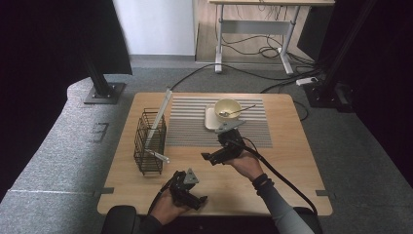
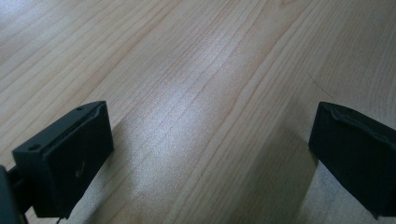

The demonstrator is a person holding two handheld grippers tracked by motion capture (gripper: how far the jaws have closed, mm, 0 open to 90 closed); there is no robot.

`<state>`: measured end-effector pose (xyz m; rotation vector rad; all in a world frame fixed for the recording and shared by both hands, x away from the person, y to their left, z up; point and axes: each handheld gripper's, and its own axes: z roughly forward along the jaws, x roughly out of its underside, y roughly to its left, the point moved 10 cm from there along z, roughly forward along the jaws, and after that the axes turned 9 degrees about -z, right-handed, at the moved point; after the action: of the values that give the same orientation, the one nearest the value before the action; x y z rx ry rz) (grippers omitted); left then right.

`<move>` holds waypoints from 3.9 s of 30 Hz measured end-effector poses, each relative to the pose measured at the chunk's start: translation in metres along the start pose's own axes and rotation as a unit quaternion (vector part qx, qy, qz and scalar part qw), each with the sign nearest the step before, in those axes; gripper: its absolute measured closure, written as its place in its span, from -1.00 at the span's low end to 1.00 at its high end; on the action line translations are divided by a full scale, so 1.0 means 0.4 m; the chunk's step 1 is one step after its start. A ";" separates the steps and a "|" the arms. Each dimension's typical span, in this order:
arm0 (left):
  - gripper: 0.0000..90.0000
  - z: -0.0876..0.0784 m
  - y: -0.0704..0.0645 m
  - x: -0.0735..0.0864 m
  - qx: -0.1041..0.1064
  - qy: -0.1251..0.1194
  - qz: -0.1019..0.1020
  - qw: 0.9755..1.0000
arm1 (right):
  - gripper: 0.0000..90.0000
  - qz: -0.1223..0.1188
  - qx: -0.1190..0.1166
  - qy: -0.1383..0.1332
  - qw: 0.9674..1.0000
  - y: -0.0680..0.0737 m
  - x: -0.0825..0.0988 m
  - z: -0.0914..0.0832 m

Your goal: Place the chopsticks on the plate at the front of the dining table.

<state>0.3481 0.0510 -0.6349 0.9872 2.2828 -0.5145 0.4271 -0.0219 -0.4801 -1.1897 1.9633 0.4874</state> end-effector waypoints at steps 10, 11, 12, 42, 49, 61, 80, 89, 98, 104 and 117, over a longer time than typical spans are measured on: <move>-1.00 0.000 0.000 0.000 0.000 0.000 0.000 1.000 | -1.00 -0.020 -0.018 0.008 1.000 0.043 -0.052 0.056; -1.00 0.000 0.000 0.000 0.000 0.000 0.000 1.000 | -1.00 -0.025 -0.019 0.010 0.999 0.050 -0.057 0.064; -1.00 0.000 0.000 0.000 0.000 0.001 0.001 1.000 | -1.00 -0.027 -0.022 0.011 0.999 0.056 -0.061 0.071; -1.00 0.000 -0.001 0.000 0.002 0.001 0.001 1.000 | -0.79 -0.080 -0.058 0.019 0.995 0.174 -0.143 0.179; -1.00 0.000 -0.001 0.000 0.001 0.001 0.001 1.000 | -0.65 -0.109 -0.072 0.024 0.991 0.207 -0.143 0.188; -1.00 0.000 -0.002 0.000 0.006 0.002 0.002 1.000 | 0.16 -0.180 -0.047 0.005 0.983 0.241 -0.171 0.178; -1.00 0.001 -0.001 -0.001 0.001 0.001 0.004 1.000 | 0.80 -0.169 -0.015 -0.011 0.985 0.216 -0.191 0.157; -1.00 0.001 -0.002 -0.001 0.001 0.001 0.002 1.000 | 0.83 -0.155 -0.013 -0.013 0.988 0.203 -0.198 0.140; -1.00 0.002 -0.002 -0.001 0.002 0.000 0.003 1.000 | 0.83 -0.133 -0.032 -0.013 0.991 0.193 -0.199 0.112; -1.00 0.002 -0.002 -0.001 0.002 0.000 0.003 1.000 | 0.83 -0.122 -0.042 -0.018 0.991 0.184 -0.200 0.088; -1.00 0.002 -0.002 -0.002 0.002 0.001 0.004 1.000 | 0.83 -0.105 -0.052 -0.031 0.993 0.154 -0.206 0.025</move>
<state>0.3484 0.0495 -0.6349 0.9981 2.2804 -0.5149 0.3996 0.0619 -0.4265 -1.4116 1.7541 0.5170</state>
